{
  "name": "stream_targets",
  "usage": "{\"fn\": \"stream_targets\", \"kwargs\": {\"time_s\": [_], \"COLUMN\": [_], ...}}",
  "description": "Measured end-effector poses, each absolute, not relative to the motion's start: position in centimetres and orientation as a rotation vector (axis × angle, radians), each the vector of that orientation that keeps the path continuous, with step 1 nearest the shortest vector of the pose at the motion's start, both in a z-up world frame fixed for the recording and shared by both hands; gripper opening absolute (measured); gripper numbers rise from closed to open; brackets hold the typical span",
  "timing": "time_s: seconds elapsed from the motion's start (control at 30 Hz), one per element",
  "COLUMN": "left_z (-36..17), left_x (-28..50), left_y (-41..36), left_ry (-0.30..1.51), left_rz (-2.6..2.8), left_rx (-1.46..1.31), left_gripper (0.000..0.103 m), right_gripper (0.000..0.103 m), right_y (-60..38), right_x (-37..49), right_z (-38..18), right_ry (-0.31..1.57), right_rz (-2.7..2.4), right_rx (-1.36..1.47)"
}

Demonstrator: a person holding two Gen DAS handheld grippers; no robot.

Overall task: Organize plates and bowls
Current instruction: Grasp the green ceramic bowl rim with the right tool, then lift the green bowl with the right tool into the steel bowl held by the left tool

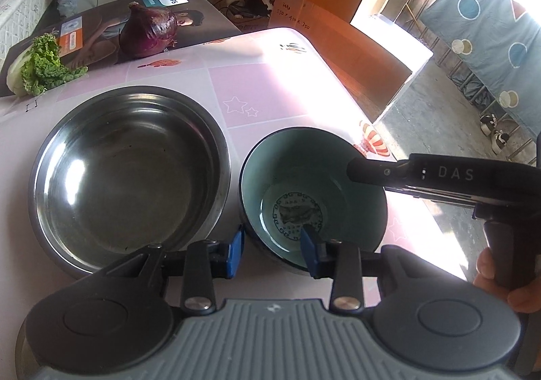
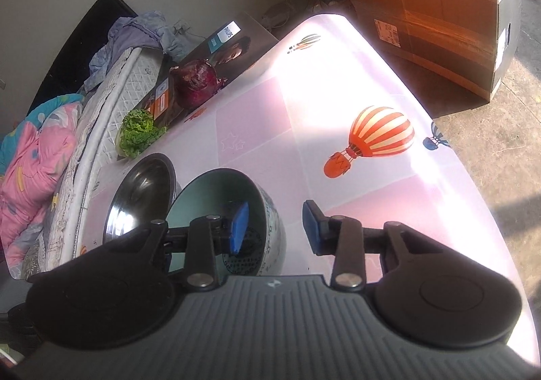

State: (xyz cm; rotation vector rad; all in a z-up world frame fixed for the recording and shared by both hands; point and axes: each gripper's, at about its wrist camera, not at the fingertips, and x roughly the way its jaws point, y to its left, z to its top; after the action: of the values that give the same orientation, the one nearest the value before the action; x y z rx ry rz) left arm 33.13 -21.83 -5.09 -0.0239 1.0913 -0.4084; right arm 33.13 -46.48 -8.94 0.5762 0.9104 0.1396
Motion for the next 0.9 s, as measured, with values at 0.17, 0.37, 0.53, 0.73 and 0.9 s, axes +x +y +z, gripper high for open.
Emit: {"fn": "stream_targets", "kwargs": {"time_s": [0.17, 0.37, 0.53, 0.73, 0.9], "left_z": [-5.2, -5.1, -5.0, -5.1, -5.3], "left_x": [33.1, 32.5, 31.3, 30.6, 30.9], "left_y": [-22.2, -22.7, -23.3, -23.2, -24.0], "left_ry": [1.095, 1.118, 1.137, 1.136, 1.13], "left_rz": [-0.393, -0.406, -0.439, -0.472, -0.44], "left_rx": [-0.02, -0.012, -0.007, -0.007, 0.021], "left_gripper": [0.036, 0.037, 0.037, 0.038, 0.039], "right_gripper": [0.011, 0.011, 0.011, 0.012, 0.015], "right_y": [-46.2, -46.6, -47.5, -48.3, -48.2], "right_x": [33.8, 32.6, 30.9, 29.1, 29.7], "right_z": [-9.8, -9.7, -9.5, -9.4, -9.7], "right_ry": [0.926, 0.928, 0.939, 0.952, 0.966], "right_rz": [0.167, 0.184, 0.189, 0.2, 0.189], "right_rx": [0.588, 0.598, 0.603, 0.609, 0.621]}}
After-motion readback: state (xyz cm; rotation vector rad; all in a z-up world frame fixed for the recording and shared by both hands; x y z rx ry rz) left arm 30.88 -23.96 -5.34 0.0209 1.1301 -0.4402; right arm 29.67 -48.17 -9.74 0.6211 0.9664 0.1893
